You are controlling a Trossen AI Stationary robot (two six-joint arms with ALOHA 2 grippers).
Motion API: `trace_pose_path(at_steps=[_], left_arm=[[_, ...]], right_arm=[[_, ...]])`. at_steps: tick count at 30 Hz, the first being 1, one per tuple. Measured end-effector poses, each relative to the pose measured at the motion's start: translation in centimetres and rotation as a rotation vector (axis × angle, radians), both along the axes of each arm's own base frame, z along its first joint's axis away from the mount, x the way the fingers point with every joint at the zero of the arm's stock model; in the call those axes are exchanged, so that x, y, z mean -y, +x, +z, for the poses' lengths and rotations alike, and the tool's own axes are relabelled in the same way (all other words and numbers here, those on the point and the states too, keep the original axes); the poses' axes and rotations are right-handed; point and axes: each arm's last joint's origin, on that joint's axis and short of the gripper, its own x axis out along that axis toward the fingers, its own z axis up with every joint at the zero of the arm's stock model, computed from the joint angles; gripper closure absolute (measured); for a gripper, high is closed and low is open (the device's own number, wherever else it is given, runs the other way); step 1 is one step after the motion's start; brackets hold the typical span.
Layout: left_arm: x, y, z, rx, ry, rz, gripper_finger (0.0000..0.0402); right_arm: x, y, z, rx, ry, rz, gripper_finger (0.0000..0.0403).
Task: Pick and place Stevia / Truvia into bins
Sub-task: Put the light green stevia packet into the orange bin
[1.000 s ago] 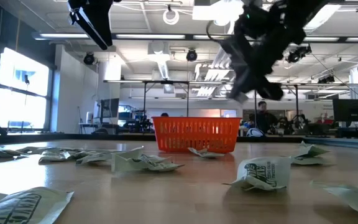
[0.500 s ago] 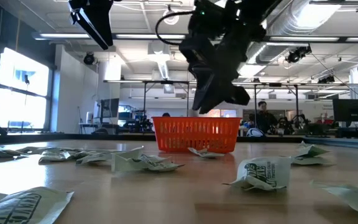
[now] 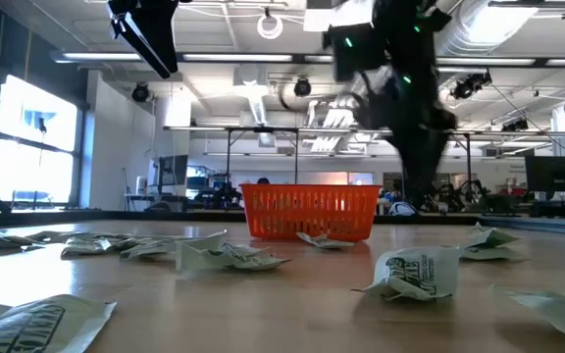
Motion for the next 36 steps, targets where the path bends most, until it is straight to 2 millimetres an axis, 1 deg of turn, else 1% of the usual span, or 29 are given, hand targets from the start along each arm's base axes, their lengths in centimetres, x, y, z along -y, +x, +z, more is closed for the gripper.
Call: trace_pose_path(at_steps=[2,4,7,9,14,18,23,25,28,32,36], left_arm=[[0.0,0.0,0.0,-0.001,-0.001,0.000,0.0170],[0.0,0.0,0.0,-0.002,-0.002,-0.001,0.0170],[0.0,0.0,0.0,-0.002,-0.002,-0.001,0.0170],[0.0,0.0,0.0,-0.001,-0.003,-0.001,0.0170],[0.0,0.0,0.0,0.004,-0.003,-0.001,0.0170],[0.0,0.0,0.0,0.005,-0.004,-0.001,0.0170],[0.0,0.2,0.1,0.019,-0.006,-0.001,0.0170],[0.0,0.3,0.1,0.030,-0.008,-0.001,0.0170],[0.0,0.3,0.1,0.033,-0.011,0.005,0.0170],[0.0,0.3,0.1,0.038,-0.017,0.017,0.0170],[0.0,0.2,0.1,0.038,-0.018,0.020,0.0170]], right_arm=[[0.4,-1.8,-1.3,-0.036,0.070,0.004,0.0129],[0.5,-3.2,-2.2,-0.035,0.125,0.015,0.0133],[0.4,-4.8,-3.1,-0.022,0.138,0.033,0.0141],[0.5,-5.5,-3.7,-0.013,0.136,0.048,0.0143],[0.9,-6.3,-5.4,-0.021,0.101,0.063,0.0141],[1.5,-6.5,-6.0,0.003,0.102,0.049,0.0144],[2.6,-7.1,-6.7,0.050,0.176,0.027,0.0161],[3.1,-7.7,-7.1,0.059,0.212,-0.010,0.0178],[3.6,-8.5,-7.5,0.052,0.232,-0.048,0.0219],[3.8,-8.7,-7.6,0.051,0.245,-0.065,0.0293],[4.0,-8.0,-7.1,0.076,0.268,-0.074,0.0375]])
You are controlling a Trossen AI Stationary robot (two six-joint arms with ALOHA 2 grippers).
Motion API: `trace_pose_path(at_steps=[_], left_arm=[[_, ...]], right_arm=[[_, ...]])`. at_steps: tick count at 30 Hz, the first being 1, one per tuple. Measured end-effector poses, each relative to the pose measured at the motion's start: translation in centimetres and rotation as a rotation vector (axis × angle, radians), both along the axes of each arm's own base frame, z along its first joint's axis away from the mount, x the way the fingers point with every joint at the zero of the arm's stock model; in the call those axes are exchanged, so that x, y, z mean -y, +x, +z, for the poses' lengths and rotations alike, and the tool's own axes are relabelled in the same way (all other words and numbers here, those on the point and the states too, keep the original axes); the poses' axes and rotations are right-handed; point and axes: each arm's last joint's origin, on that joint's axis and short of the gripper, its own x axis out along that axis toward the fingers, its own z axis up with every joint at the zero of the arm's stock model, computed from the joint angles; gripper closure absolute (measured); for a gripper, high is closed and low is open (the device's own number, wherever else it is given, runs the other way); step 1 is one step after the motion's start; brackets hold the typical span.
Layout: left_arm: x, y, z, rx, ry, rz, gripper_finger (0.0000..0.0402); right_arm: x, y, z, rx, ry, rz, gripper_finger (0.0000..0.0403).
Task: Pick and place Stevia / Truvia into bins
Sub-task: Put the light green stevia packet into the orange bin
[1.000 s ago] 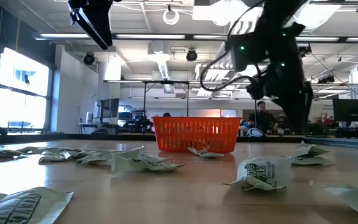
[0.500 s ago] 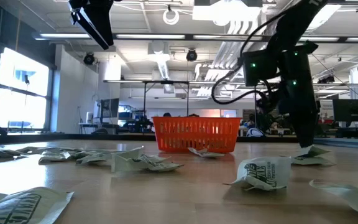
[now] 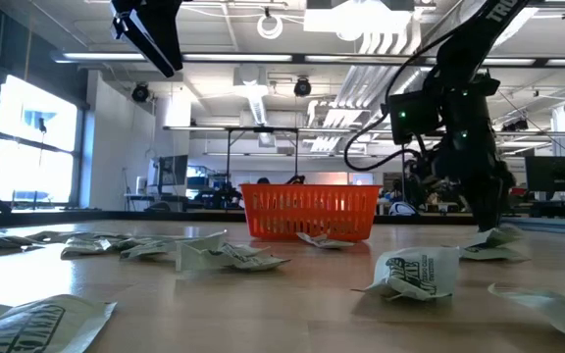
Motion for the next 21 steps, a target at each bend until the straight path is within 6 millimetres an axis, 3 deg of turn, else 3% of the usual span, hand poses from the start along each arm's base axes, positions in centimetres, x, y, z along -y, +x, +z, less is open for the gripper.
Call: trace_pose_path(at_steps=[2,6,10,15,18,21], left_arm=[[0.0,0.0,0.0,-0.001,0.000,0.000,0.0170],[0.0,-0.1,0.0,-0.007,0.001,0.000,0.0170],[0.0,-0.1,0.0,-0.009,0.001,0.000,0.0170],[0.0,-0.1,0.0,-0.010,0.001,0.000,0.0170],[0.0,-0.1,0.0,-0.015,0.005,-0.007,0.0170],[0.0,-0.1,0.0,-0.021,0.013,-0.021,0.0170]], right_arm=[[0.1,0.5,0.4,0.019,0.006,0.001,0.0393],[0.5,3.2,2.6,0.172,-0.020,0.000,0.0384],[0.1,7.2,6.7,0.393,-0.073,0.059,0.0397],[-0.5,11.2,11.5,0.659,-0.077,0.129,0.0382],[-0.6,12.7,12.0,0.692,-0.044,0.140,0.0380],[-0.8,14.0,11.3,0.682,0.008,0.147,0.0383]])
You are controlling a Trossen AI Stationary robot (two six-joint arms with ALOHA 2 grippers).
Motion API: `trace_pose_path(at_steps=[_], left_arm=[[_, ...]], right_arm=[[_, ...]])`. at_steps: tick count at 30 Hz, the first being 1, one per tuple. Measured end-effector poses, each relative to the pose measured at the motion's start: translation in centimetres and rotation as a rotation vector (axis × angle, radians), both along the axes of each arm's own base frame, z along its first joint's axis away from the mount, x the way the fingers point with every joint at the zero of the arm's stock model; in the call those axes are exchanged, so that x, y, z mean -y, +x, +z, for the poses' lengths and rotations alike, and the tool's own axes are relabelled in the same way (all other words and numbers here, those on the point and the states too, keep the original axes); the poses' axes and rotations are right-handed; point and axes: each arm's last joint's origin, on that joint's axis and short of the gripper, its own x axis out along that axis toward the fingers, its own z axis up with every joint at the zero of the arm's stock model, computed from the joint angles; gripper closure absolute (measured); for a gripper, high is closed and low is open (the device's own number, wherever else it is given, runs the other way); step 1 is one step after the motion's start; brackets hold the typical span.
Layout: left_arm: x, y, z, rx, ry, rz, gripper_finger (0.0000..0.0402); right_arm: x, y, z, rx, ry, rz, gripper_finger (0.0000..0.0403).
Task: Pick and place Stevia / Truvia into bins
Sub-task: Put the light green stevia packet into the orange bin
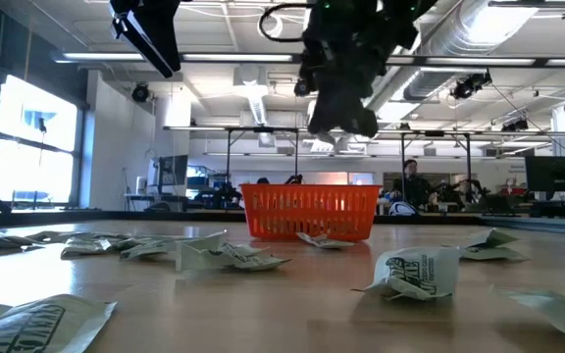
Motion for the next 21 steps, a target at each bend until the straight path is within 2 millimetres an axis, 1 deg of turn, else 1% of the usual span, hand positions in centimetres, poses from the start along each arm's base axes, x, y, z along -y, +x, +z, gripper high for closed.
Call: trace_pose_path(at_steps=[3,5,8,12,15,17,19,21], left_arm=[[0.0,0.0,0.0,-0.001,0.001,-0.001,0.0170],[0.0,0.0,0.0,-0.002,0.001,-0.001,0.0170],[0.0,0.0,0.0,-0.005,0.001,-0.001,0.0170],[0.0,0.0,0.0,-0.008,0.004,-0.007,0.0170],[0.0,0.0,0.0,-0.011,0.007,-0.014,0.0170],[0.0,0.0,0.0,-0.009,0.008,-0.015,0.0170],[0.0,0.0,0.0,-0.009,0.008,-0.015,0.0170],[0.0,0.0,0.0,-0.007,0.008,-0.015,0.0170]], right_arm=[[-0.6,1.0,-1.7,-0.044,0.033,0.032,0.0381],[-1.1,1.3,-2.5,-0.071,0.028,0.043,0.0366],[-1.8,1.5,-2.7,-0.088,-0.001,0.049,0.0323],[-2.4,1.2,-2.6,-0.125,-0.059,0.031,0.0246],[-2.7,0.5,-1.9,-0.165,-0.109,0.015,0.0191],[-3.0,-0.5,-1.5,-0.230,-0.178,0.023,0.0161],[-3.5,-1.6,-1.2,-0.315,-0.255,0.065,0.0140],[-3.9,-2.7,-1.1,-0.387,-0.312,0.143,0.0130]])
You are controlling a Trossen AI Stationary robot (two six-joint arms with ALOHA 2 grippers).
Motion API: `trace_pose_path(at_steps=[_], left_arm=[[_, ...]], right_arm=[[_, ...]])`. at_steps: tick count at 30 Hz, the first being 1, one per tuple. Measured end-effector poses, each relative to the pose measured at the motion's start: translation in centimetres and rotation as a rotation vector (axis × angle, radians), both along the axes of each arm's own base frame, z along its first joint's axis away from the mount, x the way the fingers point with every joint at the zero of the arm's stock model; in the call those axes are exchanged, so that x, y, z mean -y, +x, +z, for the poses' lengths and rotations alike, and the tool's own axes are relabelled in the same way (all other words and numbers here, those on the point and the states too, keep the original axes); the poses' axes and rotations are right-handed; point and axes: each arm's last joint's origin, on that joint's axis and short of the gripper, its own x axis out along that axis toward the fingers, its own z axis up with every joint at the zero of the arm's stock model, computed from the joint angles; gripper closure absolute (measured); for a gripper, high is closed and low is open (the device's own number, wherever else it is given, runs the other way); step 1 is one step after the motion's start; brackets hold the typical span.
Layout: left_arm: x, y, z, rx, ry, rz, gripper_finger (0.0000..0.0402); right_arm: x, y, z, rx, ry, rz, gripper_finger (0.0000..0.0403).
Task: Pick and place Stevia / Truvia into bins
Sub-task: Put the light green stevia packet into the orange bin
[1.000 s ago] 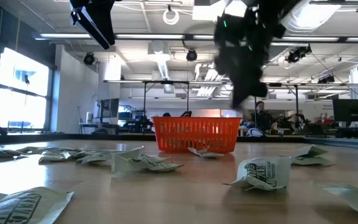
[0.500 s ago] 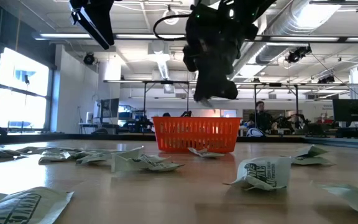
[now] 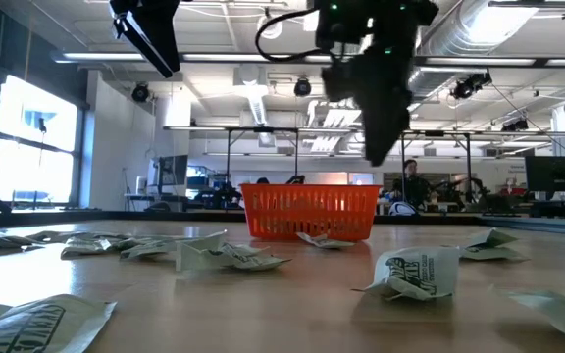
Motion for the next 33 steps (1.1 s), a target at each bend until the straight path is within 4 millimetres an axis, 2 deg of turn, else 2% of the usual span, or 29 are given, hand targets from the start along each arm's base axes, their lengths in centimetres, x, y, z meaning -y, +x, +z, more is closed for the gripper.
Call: trace_pose_path(at_steps=[5,10,15,23,28,33], left_arm=[[0.0,0.1,0.0,0.010,-0.005,0.009,0.0170],[0.0,0.1,0.0,0.015,-0.010,0.018,0.0170],[0.0,0.1,0.0,0.017,-0.012,0.022,0.0170],[0.0,0.1,0.0,0.024,-0.019,0.036,0.0170],[0.0,0.1,0.0,0.024,-0.020,0.037,0.0169],[0.0,0.1,0.0,0.025,-0.020,0.037,0.0170]], right_arm=[[-1.2,-2.7,-0.9,-0.170,-0.058,0.179,0.0135],[-2.0,-5.1,-3.9,-0.305,-0.090,0.327,0.0149],[-2.7,-6.6,-6.7,-0.336,-0.061,0.410,0.0157],[-3.0,-7.2,-8.7,-0.301,-0.110,0.527,0.0158],[-2.9,-6.8,-8.8,-0.263,-0.148,0.581,0.0160],[-2.8,-6.5,-8.8,-0.220,-0.098,0.588,0.0163]])
